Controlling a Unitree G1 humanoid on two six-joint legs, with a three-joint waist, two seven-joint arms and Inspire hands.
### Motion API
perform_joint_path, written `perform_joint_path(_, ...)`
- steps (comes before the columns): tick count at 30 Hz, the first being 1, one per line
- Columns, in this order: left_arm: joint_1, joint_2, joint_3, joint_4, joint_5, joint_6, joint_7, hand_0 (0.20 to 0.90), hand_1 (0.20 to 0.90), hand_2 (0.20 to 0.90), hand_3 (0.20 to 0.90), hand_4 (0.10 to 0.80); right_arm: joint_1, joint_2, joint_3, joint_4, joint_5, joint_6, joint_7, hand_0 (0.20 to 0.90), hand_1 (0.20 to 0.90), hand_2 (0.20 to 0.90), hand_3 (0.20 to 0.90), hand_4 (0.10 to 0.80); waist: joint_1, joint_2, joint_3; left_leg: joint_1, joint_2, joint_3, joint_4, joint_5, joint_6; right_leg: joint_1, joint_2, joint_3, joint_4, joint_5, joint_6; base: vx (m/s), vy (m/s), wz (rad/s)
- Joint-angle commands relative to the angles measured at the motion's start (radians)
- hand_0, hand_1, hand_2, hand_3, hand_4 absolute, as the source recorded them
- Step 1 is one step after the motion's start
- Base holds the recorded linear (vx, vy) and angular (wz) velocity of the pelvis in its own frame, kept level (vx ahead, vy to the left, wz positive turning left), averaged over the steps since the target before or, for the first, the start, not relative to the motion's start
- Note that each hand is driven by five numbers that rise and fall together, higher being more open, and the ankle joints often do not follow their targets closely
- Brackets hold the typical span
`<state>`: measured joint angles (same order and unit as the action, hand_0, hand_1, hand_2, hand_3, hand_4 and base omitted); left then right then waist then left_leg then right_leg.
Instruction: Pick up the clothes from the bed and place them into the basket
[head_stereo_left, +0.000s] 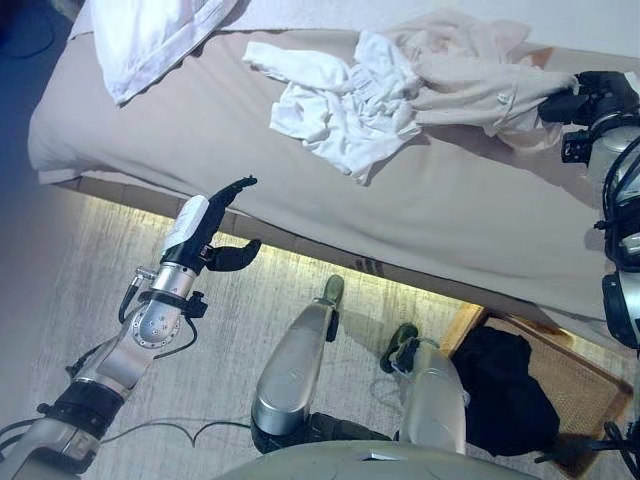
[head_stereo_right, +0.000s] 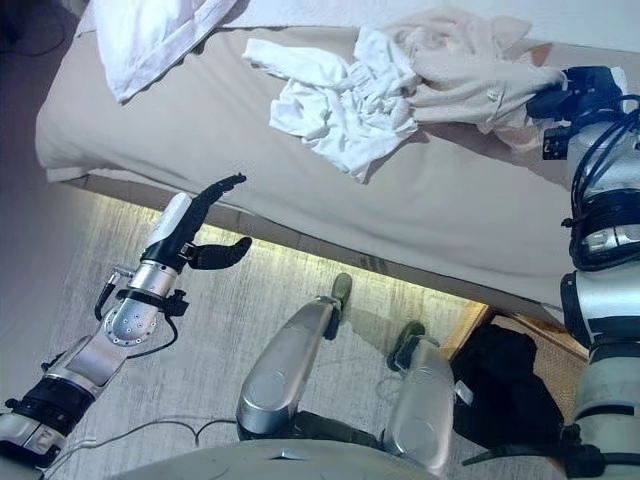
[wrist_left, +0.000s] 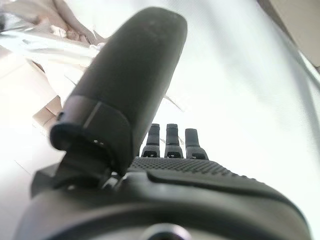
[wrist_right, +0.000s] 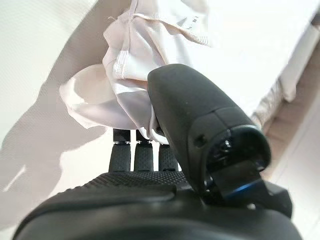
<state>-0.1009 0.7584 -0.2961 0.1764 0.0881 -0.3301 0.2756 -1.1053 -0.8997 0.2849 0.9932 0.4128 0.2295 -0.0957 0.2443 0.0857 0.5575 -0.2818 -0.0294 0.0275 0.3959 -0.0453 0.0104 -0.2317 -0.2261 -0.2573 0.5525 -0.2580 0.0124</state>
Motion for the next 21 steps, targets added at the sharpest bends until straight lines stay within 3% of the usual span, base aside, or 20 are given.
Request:
perform_joint_path(1,0.001,-0.009,0.072,-0.007,-0.040,-0.015,0.026,0.900,0.900,0.900,0.900,0.800,0.025,-0.120,-0.020,-0.075,0.034,-0.140,0.017,0.300,0.300,0.300,0.200,0.100,-0.044,-0.082,-0.184,0.059,0.033,-0.014,-0.007,-0.098,-0.025,0.092,0.042,-0.062,-0.151,0.084,-0.017,0.105,0.027,-0.29)
perform_joint_path(12,0.003,-0.049,0.023,0.121,-0.023,0.045,-0.019,0.900,0.900,0.900,0.900,0.800,0.125,-0.262,-0.109,-0.149,0.071,-0.132,0.067,0.300,0.300,0.300,0.200,0.100,-0.172,-0.147,-0.377,0.283,0.077,0.094,-0.263,-0.046,-0.040,0.239,0.086,0.028,-0.410,0.197,0.060,0.061,0.029,-0.22)
perform_joint_path(21,-0.058,-0.046,-0.014,0.229,-0.054,0.021,-0.027,0.900,0.900,0.900,0.900,0.800,0.177,-0.407,-0.189,-0.228,0.119,-0.132,0.051,0.300,0.300,0.300,0.200,0.100,-0.270,-0.164,-0.449,0.373,0.089,0.155,-0.386,-0.030,-0.043,0.256,0.117,0.111,-0.489,0.245,0.092,-0.020,0.032,-0.33)
